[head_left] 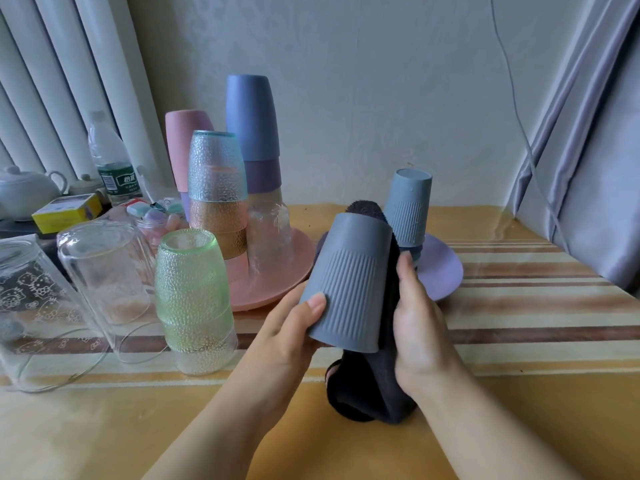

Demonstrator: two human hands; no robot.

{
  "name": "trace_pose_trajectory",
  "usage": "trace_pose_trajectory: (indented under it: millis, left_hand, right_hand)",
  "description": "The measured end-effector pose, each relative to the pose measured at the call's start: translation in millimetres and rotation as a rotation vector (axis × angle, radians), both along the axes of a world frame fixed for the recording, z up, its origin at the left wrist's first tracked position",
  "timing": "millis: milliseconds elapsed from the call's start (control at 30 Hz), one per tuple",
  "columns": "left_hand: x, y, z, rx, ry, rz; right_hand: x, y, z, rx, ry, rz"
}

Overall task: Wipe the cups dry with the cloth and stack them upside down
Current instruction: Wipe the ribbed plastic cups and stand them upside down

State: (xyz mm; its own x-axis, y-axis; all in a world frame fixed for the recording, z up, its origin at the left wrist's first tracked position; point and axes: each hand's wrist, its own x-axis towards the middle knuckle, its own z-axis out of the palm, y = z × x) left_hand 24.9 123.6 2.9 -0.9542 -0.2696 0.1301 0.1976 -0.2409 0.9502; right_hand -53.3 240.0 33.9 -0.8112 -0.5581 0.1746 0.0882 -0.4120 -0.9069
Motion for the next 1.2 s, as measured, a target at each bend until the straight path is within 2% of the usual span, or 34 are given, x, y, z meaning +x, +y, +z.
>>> trace_pose_trajectory:
  millis: [167,267,367,433,567,800,933,1067,1200]
  left_hand:
    - [-1.8,-7.9,0.0,-0.016,0.013,0.099]
    - [-2.0,-11.7,6.3,0.000,0.042,0.264]
    - [-0.5,-12.6,14.1,-0.152,0.118,0.529]
    - [3.2,-9.9,17.3,-0.268,0.132,0.591]
    - [8.5,-1.0,20.8,-0.312,0.086,0.499]
    - [8.6,-8.0,19.4,-0.264,0.005,0.177]
    - [9.0,-8.1,15.7,-0.167,-0.004,0.016]
    - [7.8,-8.2,14.4,0.027,-0.001,-0.103]
    - [4.4,-12.2,11.9,0.086,-0.012,-0.082]
  right_hand:
    - [6.6,-7.4,-6.6,-0.001,0.042,0.118]
    - [9.2,-9.0,-8.6,-0.019,0.130,0.100]
    - [11.2,-8.7,-9.4,0.072,0.338,0.022]
    - [11.0,-7.0,-10.7,0.156,0.473,-0.007]
    - [12.7,-9.7,-17.9,0.246,0.650,-0.032]
    - [7.0,-7.2,-12.4,0.238,0.655,-0.083]
    - [-3.5,-2.2,-6.4,0.123,0.524,-0.074]
    - [-4.2,-1.0,-4.7,0.007,0.406,-0.026]
    - [-4.7,-2.1,-17.2,0.078,0.237,0.066]
